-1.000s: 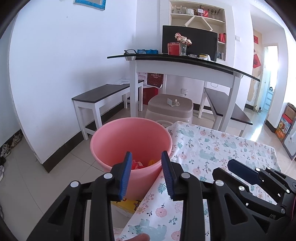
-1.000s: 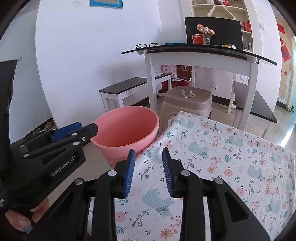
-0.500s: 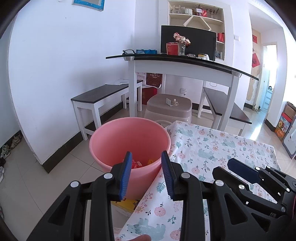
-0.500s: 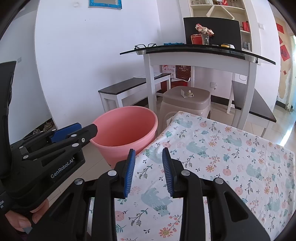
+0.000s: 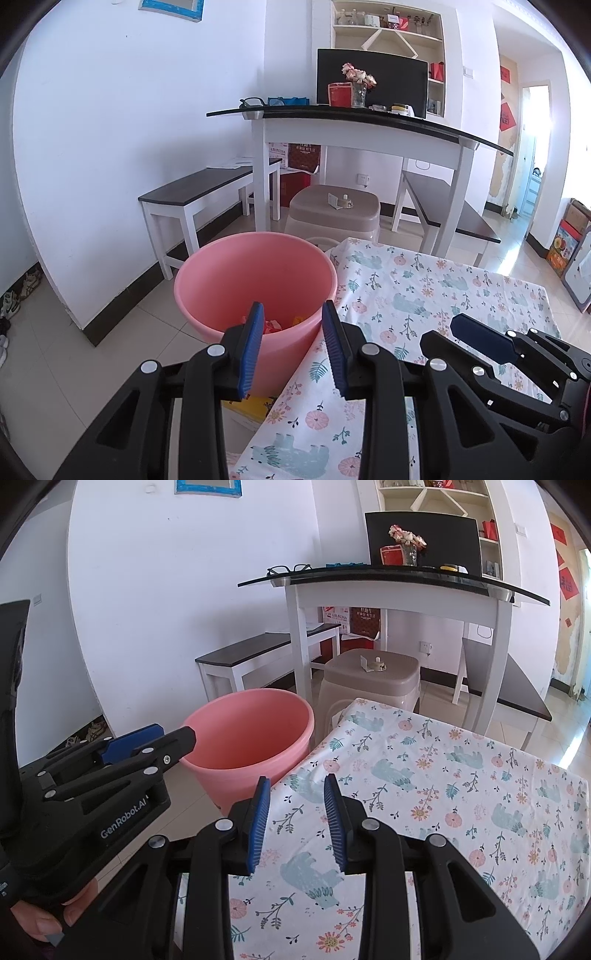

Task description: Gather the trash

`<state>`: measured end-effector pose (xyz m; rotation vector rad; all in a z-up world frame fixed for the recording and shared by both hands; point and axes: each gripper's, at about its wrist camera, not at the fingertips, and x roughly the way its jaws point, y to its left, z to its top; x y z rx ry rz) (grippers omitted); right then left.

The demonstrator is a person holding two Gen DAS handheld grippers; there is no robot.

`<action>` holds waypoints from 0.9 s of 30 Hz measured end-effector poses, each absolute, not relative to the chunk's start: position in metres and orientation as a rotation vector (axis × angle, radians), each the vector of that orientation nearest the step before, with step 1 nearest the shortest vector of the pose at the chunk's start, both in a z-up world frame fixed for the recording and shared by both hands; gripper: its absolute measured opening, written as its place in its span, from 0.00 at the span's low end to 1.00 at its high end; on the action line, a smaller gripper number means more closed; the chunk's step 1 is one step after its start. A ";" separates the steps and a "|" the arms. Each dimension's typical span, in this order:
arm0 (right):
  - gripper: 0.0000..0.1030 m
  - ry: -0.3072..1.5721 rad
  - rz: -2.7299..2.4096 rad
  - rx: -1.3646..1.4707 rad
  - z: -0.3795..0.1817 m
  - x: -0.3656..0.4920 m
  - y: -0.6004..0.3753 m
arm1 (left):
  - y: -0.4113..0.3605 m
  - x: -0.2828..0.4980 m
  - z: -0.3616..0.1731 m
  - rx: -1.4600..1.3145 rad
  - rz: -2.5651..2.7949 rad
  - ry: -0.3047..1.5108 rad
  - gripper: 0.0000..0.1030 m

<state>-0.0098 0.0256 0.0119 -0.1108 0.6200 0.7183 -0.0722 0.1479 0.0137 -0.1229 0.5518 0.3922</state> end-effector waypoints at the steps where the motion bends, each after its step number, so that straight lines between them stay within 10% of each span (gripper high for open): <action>1: 0.30 0.621 0.718 -0.111 0.012 -0.010 0.026 | 0.148 -0.072 0.013 -0.122 0.391 0.552 0.31; 27: 0.30 0.632 0.708 -0.107 0.008 -0.007 0.023 | 0.147 -0.065 0.009 -0.123 0.371 0.572 0.31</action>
